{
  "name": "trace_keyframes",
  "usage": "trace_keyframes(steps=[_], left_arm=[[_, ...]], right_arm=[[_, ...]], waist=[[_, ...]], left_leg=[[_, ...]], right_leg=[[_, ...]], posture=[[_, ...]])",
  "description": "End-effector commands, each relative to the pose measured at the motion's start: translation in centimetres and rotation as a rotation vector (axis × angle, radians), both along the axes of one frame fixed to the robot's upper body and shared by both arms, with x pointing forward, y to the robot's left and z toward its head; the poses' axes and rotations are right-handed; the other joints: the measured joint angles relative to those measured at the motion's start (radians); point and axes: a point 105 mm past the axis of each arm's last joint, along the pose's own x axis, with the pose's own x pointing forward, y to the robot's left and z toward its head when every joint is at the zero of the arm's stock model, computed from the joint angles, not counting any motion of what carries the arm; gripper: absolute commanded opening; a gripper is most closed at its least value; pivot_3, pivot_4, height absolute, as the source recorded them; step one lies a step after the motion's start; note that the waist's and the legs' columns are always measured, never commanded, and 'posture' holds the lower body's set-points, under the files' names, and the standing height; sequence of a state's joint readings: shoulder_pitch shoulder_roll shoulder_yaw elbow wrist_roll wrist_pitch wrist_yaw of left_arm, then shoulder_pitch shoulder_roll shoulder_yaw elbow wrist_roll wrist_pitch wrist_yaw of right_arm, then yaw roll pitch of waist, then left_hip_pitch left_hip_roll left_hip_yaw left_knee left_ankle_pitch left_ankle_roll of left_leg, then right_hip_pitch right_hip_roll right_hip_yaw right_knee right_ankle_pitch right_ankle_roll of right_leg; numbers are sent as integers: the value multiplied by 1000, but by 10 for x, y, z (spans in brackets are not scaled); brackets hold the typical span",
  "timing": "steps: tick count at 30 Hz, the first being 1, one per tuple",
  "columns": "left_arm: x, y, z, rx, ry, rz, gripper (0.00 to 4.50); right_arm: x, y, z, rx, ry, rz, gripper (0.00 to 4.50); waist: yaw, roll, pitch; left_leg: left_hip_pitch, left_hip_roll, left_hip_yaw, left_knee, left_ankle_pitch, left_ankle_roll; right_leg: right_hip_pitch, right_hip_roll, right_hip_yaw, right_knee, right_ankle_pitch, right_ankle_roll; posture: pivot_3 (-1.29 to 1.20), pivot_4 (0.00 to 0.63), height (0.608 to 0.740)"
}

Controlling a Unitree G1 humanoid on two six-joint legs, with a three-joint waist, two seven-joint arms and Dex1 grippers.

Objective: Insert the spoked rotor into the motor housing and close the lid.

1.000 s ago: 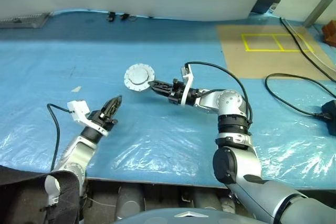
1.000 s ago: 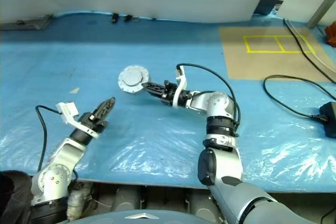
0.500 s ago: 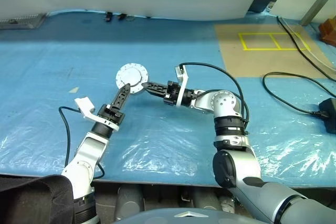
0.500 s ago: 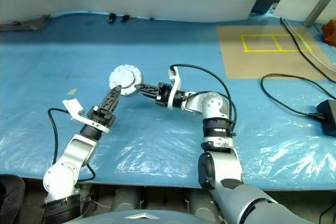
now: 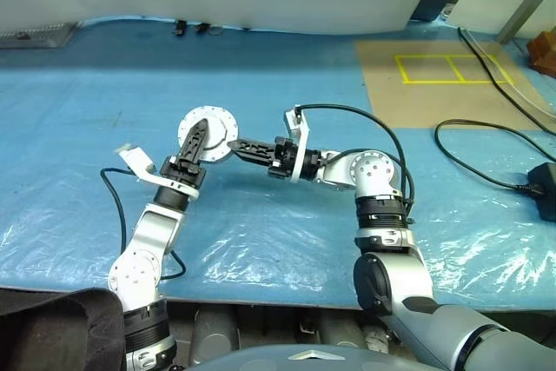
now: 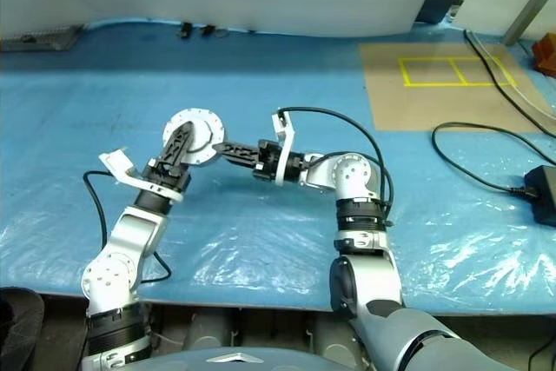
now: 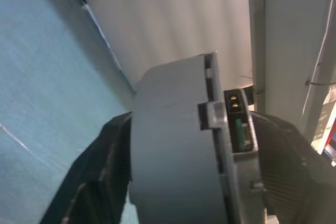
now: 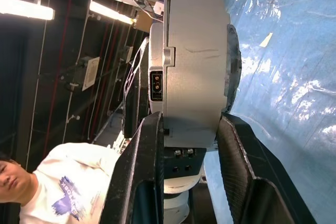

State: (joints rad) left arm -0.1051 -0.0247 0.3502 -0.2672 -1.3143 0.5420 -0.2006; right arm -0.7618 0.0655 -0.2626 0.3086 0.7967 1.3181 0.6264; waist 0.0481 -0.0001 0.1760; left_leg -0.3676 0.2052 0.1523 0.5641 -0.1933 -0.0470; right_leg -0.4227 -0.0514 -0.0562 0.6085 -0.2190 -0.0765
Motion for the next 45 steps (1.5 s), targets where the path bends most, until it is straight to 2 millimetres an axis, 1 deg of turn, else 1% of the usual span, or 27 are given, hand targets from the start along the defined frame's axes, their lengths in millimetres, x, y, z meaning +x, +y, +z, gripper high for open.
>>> trace_keyframes(steps=[1, 4, 6, 8, 12, 14, 18, 24, 26, 27, 31, 35, 38, 40, 44, 45], left_arm=[[-5, -5, 8, 15, -42, -45, 2554], [-8, -10, 10, 25, -50, -83, 2552], [-8, -14, 8, 61, -34, -105, 2548], [-11, -25, 8, 81, -28, -174, 2546], [-13, -32, 6, 57, -7, -238, 2546], [-14, -33, 4, 42, 8, -248, 2546], [-14, -32, -8, 73, 62, -239, 2546], [-13, -27, -12, 102, 85, -235, 2546], [-13, -26, -13, 102, 86, -238, 2546], [-12, -24, -12, 88, 82, -231, 2546], [-5, -14, -3, -1, 52, -160, 2546], [-4, -19, 7, -53, 22, -166, 2546], [1, -11, 14, -109, -1, -112, 2546], [4, -5, 14, -120, -5, -81, 2546], [8, -2, 11, -104, 11, -51, 2546], [11, 2, 11, -115, 11, -17, 2546]], right_arm=[[-4, 4, 26, 93, -76, 22, 1046], [-3, 4, 27, 98, -71, 20, 1046], [-2, 5, 28, 99, -70, 18, 1046], [-1, 6, 28, 95, -70, 16, 1046], [1, 8, 27, 75, -72, 9, 1046], [2, 9, 25, 62, -71, 4, 1046], [6, 7, 27, 60, -69, -4, 1046], [10, 5, 26, 27, -87, -11, 1046], [12, 4, 25, 21, -89, -21, 1763], [14, 3, 26, 21, -93, -28, 2035], [22, 0, 31, 29, -107, -54, 3444], [24, -2, 30, 19, -112, -63, 3444], [27, -3, 29, 12, -115, -84, 3444], [30, -4, 28, 6, -121, -101, 3444], [30, -3, 29, 6, -132, -102, 3444], [32, -4, 29, 2, -135, -108, 3444]], waist=[[0, 0, 0], [1, 0, 0], [2, 0, 0], [2, 0, 0], [3, 0, 0], [3, 0, 0], [3, 0, 0], [6, 0, 0], [6, 0, 0], [6, 0, 0], [7, 0, 0], [8, 0, 0], [8, -1, 0], [7, -1, 0], [7, -1, 0], [7, -1, 0]], left_leg=[[0, 0, 0, 0, 0, 0], [0, 0, 0, 0, 0, 0], [0, 0, 0, 0, 0, 0], [0, 0, 0, 0, 0, 0], [0, 0, 0, 1, 0, 0], [0, 0, 0, 1, 0, 0], [0, 0, 0, 2, 0, 0], [0, 0, 0, 3, 0, 0], [0, 0, 0, 3, 0, 0], [0, 0, -1, 4, 0, 0], [0, 0, -1, 6, 0, 0], [0, 0, -1, 7, 0, 0], [0, 0, -1, 8, 0, 0], [0, 0, -1, 8, 0, 0], [0, 0, -1, 8, 0, 0], [0, 0, -1, 8, 0, 0]], right_leg=[[0, 0, 0, 0, 0, 0], [0, 0, 0, 0, 0, 0], [0, 0, 0, 0, 0, 0], [0, 0, 0, 1, 0, 0], [0, 0, 0, 1, 0, 0], [0, 0, 0, 1, 0, 0], [0, 0, 0, 2, 0, 0], [0, 0, 0, 3, 0, 0], [0, 0, 0, 3, 0, 0], [0, 0, 0, 3, 0, 0], [0, 0, 0, 5, 0, 0], [0, 0, 0, 7, 0, 0], [0, 0, 0, 7, 0, 0], [0, 0, 0, 8, 0, 0], [0, 0, 0, 8, 0, 0], [0, 0, 0, 8, 0, 0]], posture=[[0, 150, 740], [0, 150, 740], [0, 150, 740], [0, 150, 740], [0, 150, 740], [0, 150, 740], [0, 150, 740], [0, 150, 740], [0, 150, 740], [0, 150, 740], [0, 150, 740], [0, 150, 740], [0, 150, 740], [0, 150, 740], [0, 150, 740], [0, 150, 740]])
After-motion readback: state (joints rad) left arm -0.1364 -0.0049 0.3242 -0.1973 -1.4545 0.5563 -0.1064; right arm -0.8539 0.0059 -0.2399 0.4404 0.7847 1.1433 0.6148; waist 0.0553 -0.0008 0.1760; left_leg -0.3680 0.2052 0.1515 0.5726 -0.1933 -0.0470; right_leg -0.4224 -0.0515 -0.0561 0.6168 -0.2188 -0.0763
